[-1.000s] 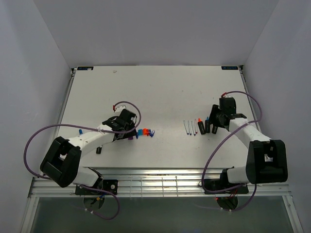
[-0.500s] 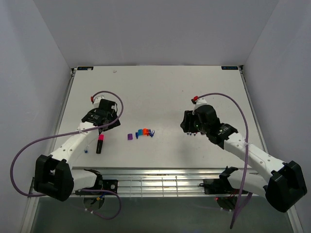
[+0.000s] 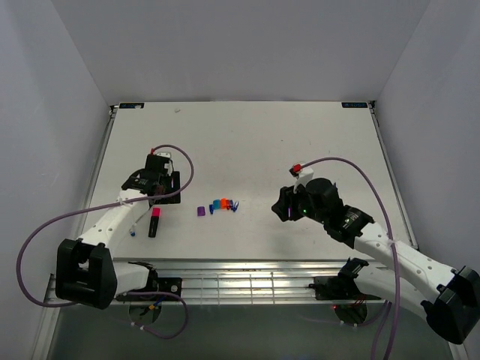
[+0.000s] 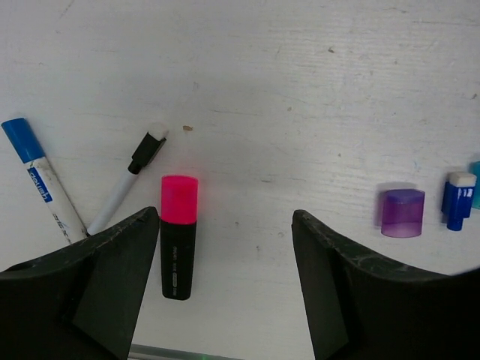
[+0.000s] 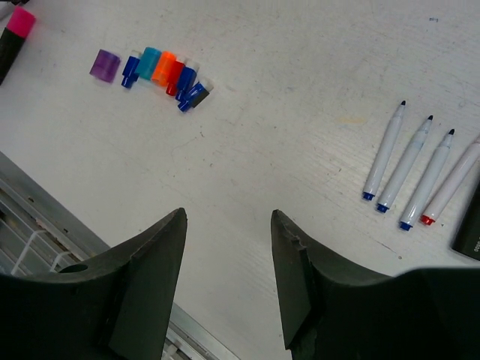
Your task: Open the pen caps
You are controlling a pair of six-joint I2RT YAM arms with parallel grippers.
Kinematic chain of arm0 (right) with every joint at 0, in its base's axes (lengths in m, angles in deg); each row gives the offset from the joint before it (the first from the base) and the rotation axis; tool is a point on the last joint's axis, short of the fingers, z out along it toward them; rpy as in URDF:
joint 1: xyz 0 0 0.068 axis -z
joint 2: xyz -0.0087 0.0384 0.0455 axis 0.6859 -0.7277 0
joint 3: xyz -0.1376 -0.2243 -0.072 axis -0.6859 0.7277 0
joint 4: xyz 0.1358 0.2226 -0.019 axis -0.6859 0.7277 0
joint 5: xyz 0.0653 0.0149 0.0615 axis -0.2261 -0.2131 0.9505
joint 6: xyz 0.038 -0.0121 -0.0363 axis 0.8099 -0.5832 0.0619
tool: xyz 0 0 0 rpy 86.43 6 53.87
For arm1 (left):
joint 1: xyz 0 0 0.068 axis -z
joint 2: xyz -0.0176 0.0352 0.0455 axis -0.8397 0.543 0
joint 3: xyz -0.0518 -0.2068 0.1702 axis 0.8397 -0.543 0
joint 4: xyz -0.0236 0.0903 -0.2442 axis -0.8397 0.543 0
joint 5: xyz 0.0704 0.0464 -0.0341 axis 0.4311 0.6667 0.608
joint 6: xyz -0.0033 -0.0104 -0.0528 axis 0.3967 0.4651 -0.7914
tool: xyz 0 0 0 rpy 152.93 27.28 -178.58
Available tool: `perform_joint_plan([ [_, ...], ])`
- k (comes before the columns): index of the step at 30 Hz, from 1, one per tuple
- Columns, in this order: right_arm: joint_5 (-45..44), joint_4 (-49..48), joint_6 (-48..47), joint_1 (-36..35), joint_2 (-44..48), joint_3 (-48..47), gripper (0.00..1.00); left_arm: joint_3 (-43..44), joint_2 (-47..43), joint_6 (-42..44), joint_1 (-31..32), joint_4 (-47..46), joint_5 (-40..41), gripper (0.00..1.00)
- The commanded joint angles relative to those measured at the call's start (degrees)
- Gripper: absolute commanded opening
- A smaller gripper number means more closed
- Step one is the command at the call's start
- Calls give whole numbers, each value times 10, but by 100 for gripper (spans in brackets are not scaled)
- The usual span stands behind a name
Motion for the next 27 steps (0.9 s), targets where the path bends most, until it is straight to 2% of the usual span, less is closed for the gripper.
perform_joint_plan([
  [1,5,-25,-27,-3,26,6,55,5,18,35,-21,-25,-5,82],
  [5,36,-59,-27,-2,39,25,56,20,44,-49,-28,-26,-24,82],
  [6,37,-61,-28,-2,36,26,56,26,52,-107,-29,-17,-18,82],
  [10,49,-67,-28,-2,26,30,56,31,75,-205,-29,10,1,82],
  [17,60,-83,-26,-2,10,42,56,-5,12,-249,-43,14,32,90],
  [22,48,-80,-28,-2,15,44,56,5,33,-267,-76,57,51,95],
  [27,37,-80,-31,-3,18,48,56,-6,34,-306,-118,67,23,96],
])
